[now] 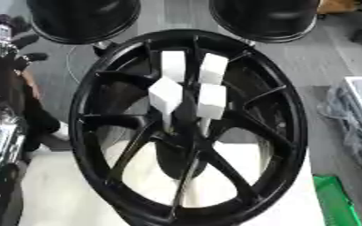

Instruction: Pull the pin out of the wheel hub.

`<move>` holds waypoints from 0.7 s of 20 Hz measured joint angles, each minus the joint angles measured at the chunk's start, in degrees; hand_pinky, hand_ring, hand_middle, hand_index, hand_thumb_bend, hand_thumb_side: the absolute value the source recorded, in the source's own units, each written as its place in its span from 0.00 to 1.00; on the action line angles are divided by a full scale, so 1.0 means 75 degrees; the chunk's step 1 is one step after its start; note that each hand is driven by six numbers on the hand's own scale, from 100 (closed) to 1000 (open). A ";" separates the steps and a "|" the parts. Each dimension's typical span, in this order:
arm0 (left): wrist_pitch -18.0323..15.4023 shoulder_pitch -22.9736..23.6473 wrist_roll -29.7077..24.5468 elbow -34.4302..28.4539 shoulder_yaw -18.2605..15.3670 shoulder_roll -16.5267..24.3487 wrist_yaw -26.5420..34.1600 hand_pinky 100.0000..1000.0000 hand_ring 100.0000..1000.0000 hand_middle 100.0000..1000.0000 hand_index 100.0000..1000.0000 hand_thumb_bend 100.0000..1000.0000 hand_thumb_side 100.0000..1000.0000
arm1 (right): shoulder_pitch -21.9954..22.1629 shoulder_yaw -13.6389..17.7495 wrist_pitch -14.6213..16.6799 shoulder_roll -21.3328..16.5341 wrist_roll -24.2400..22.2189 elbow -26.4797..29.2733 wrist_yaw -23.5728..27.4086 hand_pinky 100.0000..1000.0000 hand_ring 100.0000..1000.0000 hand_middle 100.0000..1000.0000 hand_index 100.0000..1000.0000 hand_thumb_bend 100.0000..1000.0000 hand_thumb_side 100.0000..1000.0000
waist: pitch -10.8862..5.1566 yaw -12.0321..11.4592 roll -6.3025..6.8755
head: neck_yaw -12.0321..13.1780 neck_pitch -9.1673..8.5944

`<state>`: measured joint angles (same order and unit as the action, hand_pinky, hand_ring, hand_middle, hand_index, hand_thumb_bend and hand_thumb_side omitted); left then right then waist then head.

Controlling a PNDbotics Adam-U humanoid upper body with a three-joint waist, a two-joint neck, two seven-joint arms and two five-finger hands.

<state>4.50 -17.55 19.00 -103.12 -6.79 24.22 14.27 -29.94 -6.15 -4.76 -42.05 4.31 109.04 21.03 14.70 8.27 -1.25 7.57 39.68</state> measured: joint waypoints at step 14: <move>0.0012 0.0105 0.0057 0.0001 -0.0020 0.0144 -0.0033 0.57 0.74 0.71 0.75 0.03 0.72 | -0.2424 -0.0898 -0.0229 -0.0829 -0.1417 0.0607 -0.0320 0.85 0.84 0.89 0.89 0.00 0.47 | -0.0011 0.0011 -0.0226 | -0.0262 0.0205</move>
<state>4.59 -16.76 19.43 -103.12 -6.94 25.29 14.03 -48.12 -12.88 -6.47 -48.27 -6.32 113.59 18.62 14.61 8.35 -2.95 5.61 41.21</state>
